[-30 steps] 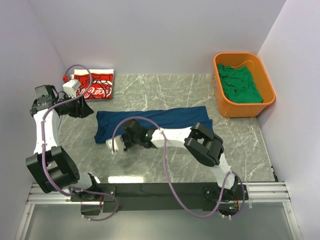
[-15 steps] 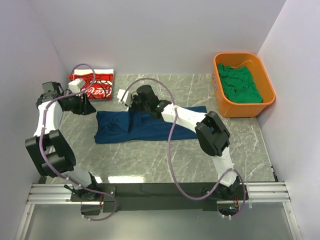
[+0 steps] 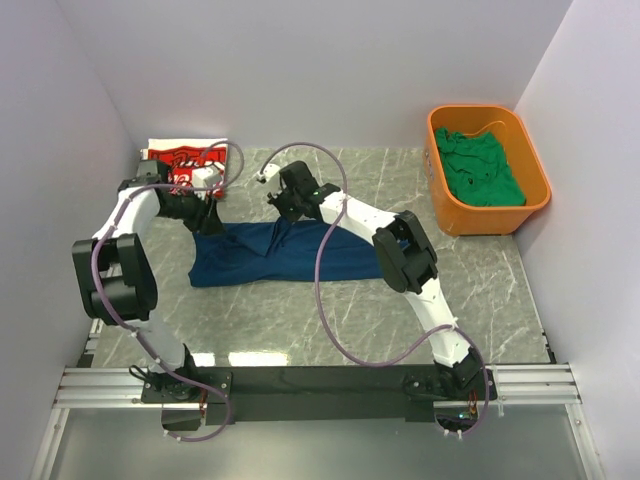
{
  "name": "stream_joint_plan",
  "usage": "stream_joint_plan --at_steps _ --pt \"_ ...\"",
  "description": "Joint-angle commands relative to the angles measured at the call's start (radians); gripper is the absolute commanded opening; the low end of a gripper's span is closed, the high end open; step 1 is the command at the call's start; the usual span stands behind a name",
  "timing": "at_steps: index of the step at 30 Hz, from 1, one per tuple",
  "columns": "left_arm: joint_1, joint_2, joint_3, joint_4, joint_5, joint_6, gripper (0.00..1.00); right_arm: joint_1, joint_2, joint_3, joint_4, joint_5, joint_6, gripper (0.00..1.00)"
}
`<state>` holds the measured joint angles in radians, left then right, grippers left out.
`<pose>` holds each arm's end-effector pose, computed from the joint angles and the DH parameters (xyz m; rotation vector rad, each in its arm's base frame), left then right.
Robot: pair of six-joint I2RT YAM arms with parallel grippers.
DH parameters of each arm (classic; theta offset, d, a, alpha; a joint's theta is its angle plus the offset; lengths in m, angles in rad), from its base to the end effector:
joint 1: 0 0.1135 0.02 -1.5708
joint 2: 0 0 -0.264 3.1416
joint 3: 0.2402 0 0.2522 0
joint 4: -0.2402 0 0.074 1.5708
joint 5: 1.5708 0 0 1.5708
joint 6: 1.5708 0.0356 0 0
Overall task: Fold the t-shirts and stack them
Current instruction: Fold the tshirt
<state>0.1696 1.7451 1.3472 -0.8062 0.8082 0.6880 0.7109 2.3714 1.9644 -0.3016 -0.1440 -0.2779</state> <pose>0.3495 0.0337 0.2419 0.7938 2.2560 -0.7434 0.4067 0.3570 0.1844 -1.1584 1.9882 0.3892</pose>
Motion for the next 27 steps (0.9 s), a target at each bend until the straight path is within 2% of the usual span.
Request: stream_joint_plan --at_steps 1,4,10,15,19,27 --pt "-0.028 -0.038 -0.037 -0.021 0.120 0.165 0.50 -0.007 -0.021 0.022 -0.050 -0.016 0.120 0.00" --pt "-0.073 -0.081 -0.106 0.034 0.138 0.201 0.53 -0.010 -0.029 0.005 -0.053 -0.026 0.137 0.00" --pt "-0.200 -0.136 -0.227 0.189 0.083 0.208 0.56 -0.016 -0.018 0.013 -0.070 -0.034 0.170 0.00" --pt "-0.266 -0.206 -0.365 0.402 -0.001 0.229 0.57 -0.027 -0.024 -0.009 -0.080 -0.069 0.207 0.00" --pt "-0.324 -0.211 -0.411 0.470 -0.069 0.260 0.56 -0.033 -0.026 -0.012 -0.079 -0.091 0.221 0.00" --pt "-0.369 -0.179 -0.450 0.564 -0.161 0.298 0.55 -0.042 -0.026 -0.001 -0.079 -0.108 0.227 0.00"
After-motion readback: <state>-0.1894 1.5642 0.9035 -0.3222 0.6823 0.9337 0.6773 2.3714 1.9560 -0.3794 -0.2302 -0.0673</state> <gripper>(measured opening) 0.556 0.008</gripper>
